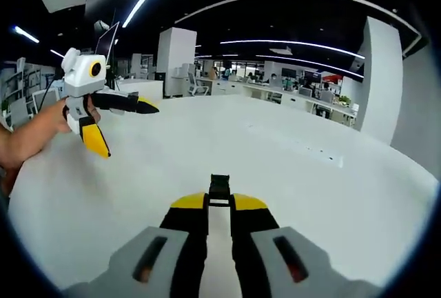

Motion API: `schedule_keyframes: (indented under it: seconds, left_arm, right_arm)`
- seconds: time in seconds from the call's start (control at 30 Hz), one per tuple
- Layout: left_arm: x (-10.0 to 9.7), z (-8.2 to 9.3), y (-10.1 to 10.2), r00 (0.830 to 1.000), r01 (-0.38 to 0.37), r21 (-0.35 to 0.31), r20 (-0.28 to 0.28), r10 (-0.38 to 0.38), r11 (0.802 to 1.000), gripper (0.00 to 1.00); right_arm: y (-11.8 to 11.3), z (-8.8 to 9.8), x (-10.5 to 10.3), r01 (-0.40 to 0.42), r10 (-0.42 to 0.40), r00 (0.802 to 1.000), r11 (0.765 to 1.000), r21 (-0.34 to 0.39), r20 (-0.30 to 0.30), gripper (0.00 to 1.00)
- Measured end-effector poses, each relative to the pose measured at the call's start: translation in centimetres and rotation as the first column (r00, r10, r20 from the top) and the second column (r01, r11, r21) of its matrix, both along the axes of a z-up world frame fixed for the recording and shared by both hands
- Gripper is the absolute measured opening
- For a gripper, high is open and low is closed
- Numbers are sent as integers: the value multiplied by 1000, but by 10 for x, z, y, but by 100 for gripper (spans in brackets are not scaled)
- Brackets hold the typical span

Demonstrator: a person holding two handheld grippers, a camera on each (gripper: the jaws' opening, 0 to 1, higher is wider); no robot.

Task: Snap the two parts of the plastic buckle together until the buckle closes and remains connected.

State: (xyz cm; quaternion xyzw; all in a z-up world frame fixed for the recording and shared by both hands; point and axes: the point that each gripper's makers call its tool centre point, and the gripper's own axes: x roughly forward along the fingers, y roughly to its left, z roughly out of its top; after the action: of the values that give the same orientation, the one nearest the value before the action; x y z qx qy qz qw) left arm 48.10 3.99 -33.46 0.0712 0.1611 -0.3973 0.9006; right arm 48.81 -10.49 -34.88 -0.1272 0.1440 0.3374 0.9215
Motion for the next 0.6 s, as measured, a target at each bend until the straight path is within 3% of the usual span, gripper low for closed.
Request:
schedule_keyframes:
  seconds: [0.6]
  left_arm:
    - [-3,-1,-6,999,27,14,21,-28,1000,99]
  right_arm:
    - [-1,-2,11,15,-15,1000,1000,-13,-10,9]
